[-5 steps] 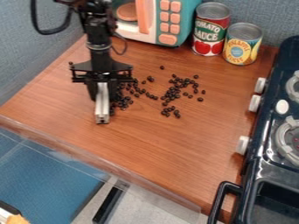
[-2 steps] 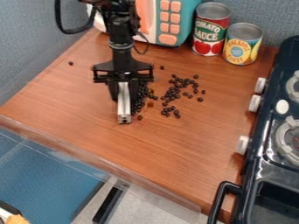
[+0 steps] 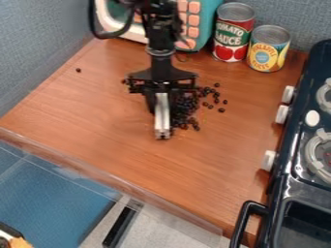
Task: Sweep into pile
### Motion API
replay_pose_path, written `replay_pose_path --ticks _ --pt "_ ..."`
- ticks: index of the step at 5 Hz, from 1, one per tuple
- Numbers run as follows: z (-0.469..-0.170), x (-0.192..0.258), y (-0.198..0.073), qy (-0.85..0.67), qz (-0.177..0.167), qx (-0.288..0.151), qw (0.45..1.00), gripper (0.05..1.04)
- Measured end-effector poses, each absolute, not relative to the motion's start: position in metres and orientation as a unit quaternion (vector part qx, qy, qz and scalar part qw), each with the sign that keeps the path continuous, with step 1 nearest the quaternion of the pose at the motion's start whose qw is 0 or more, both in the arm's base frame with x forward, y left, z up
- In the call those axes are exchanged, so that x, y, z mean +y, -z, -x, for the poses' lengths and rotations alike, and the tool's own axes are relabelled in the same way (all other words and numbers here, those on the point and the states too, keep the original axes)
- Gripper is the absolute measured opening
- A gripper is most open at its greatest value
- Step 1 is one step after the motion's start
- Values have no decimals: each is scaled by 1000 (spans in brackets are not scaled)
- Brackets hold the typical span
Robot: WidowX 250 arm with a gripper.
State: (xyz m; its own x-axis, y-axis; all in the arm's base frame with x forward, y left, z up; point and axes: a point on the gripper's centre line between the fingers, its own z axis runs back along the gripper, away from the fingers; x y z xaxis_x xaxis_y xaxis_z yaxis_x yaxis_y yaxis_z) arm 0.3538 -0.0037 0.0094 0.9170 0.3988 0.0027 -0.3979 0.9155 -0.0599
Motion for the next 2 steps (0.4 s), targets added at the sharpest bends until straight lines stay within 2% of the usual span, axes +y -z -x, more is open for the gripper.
replay_pose_path --ticks 2 --pt "-359 -37 -11 -189 43 3 981 383"
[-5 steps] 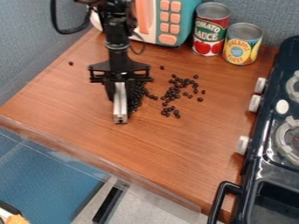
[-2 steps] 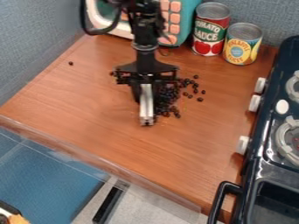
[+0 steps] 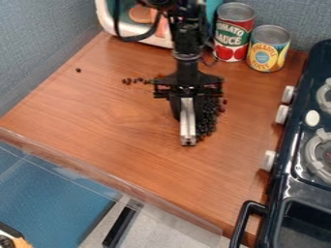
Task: Sweep into pile
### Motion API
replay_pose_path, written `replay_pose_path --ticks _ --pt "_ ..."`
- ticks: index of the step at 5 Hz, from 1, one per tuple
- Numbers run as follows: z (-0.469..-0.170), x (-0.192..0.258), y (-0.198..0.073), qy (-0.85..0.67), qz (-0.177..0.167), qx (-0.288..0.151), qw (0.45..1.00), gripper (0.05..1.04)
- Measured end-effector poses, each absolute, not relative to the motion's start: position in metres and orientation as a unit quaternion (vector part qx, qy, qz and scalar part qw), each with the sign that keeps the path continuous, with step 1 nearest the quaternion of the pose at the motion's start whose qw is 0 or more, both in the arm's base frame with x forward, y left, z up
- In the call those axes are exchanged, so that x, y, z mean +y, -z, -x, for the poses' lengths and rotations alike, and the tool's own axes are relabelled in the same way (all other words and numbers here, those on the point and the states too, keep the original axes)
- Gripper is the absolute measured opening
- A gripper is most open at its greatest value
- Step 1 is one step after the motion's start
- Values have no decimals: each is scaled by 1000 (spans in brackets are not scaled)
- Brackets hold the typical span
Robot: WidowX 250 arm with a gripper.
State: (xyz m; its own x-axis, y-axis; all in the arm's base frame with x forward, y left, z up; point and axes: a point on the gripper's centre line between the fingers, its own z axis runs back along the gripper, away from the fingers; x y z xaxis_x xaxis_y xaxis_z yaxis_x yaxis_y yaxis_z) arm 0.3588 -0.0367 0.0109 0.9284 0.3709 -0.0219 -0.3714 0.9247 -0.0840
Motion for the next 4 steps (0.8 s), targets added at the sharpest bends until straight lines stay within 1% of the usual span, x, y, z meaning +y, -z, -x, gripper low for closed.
replay_pose_path --ticks 1,2,3,4 --pt "-367 -42 -14 -192 53 7 980 383" --pt "-366 -44 -17 -192 57 14 980 383" --pt "-355 -29 -53 -189 79 -11 979 383" --pt "-340 10 -94 -207 96 -44 973 383"
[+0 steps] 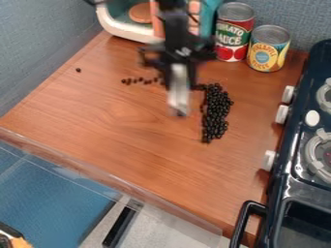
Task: Sweep into pile
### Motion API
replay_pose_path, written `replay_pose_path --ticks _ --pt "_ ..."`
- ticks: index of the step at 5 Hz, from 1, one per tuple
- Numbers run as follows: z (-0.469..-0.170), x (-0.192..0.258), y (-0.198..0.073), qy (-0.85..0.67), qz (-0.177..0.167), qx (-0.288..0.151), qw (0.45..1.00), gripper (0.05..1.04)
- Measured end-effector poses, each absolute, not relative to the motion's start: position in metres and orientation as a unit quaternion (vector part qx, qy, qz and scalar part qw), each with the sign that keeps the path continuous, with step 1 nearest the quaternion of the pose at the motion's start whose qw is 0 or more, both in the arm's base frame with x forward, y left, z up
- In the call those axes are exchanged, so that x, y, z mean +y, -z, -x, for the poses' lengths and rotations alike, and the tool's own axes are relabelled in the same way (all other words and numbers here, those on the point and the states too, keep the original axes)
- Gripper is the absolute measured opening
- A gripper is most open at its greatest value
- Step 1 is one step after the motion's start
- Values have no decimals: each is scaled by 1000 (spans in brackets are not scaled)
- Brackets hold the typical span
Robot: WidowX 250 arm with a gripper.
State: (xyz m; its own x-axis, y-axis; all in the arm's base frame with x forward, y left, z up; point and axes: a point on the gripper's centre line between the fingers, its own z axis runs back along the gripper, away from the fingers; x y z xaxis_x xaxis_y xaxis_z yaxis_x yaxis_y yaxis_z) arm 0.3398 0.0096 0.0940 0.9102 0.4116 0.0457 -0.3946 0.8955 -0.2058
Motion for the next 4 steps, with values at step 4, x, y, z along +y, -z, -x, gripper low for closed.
replay_pose_path --ticks 4 --pt "-306 169 -88 -192 -41 40 980 383"
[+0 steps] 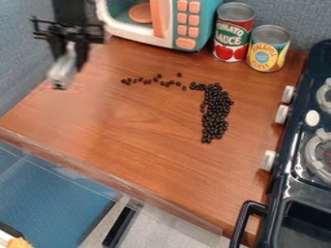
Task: Sweep into pile
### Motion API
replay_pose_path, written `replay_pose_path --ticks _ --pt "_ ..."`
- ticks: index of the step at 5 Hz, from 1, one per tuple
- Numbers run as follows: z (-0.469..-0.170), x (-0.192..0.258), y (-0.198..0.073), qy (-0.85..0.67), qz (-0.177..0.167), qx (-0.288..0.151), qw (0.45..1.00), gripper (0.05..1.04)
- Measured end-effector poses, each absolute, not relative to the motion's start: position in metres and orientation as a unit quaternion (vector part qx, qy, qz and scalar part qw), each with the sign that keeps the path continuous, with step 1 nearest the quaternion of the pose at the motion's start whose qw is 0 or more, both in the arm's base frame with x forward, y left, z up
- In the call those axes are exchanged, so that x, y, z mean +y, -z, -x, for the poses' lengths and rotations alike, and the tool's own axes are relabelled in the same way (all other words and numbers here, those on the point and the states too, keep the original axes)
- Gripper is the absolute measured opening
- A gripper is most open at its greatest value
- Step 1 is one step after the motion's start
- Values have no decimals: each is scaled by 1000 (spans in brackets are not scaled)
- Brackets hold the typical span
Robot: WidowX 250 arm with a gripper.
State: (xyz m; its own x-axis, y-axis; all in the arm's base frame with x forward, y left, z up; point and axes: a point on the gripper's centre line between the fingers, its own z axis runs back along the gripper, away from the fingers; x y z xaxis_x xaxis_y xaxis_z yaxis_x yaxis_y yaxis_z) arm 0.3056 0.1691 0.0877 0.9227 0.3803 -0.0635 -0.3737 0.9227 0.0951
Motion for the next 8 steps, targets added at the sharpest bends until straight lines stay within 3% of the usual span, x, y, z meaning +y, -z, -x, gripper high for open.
replay_pose_path --ticks 1,2,3,6,8 --pt "-310 199 -89 -177 -134 5 975 383" --pt "-310 215 -79 -168 -188 -25 967 383" --pt "-314 221 -71 -165 -211 -57 962 383" --pt "-352 234 -43 -140 -205 -7 969 383" --pt "-354 235 -34 -109 -203 3 973 383"
